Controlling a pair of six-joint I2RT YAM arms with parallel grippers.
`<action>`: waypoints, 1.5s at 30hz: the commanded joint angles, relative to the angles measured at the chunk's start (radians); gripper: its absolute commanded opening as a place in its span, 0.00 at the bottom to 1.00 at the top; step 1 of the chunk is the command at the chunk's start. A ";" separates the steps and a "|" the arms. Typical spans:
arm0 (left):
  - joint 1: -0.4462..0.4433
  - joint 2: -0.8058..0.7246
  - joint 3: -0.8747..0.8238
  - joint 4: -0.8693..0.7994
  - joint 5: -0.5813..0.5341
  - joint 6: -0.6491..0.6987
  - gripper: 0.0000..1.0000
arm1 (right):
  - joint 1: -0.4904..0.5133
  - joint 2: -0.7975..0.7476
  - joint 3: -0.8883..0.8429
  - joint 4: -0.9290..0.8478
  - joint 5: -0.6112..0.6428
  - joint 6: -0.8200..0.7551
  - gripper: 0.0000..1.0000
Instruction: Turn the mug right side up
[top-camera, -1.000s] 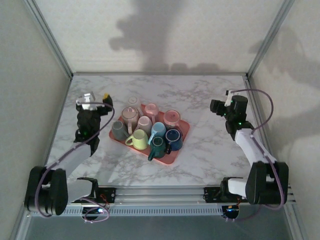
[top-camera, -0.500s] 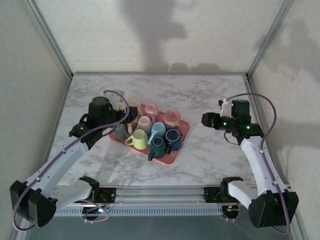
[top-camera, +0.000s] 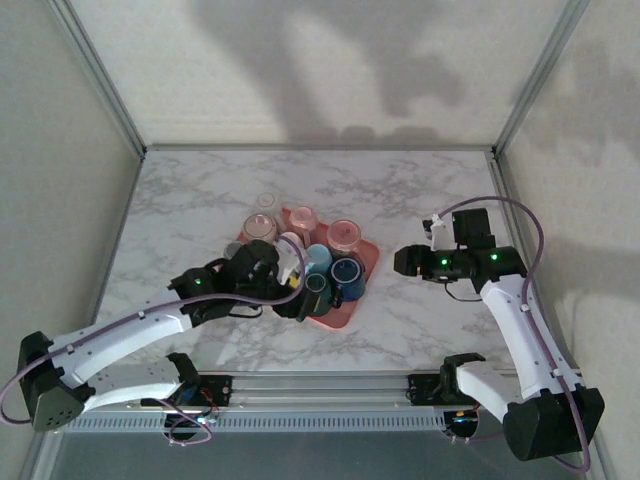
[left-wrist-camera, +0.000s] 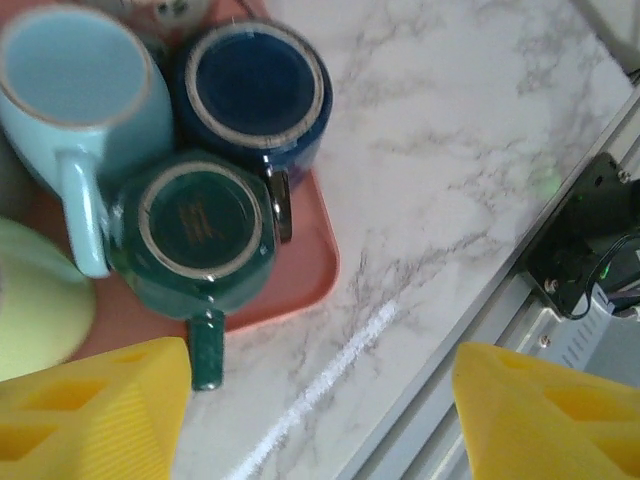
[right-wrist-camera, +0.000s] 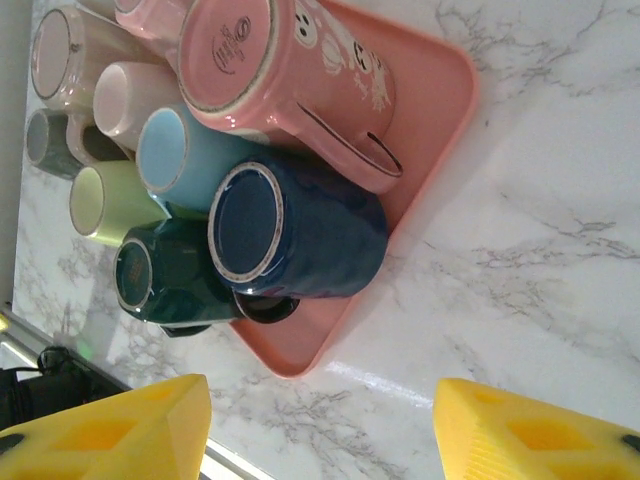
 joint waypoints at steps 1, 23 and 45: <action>-0.054 0.046 -0.029 -0.050 -0.071 -0.083 0.64 | 0.010 -0.023 -0.021 -0.030 -0.036 -0.002 0.62; -0.137 0.135 -0.133 0.057 -0.306 -0.244 0.57 | 0.010 -0.030 -0.041 0.011 -0.095 0.005 0.60; -0.078 0.211 -0.197 0.177 -0.263 -0.172 0.38 | 0.010 -0.045 -0.073 0.031 -0.124 0.026 0.59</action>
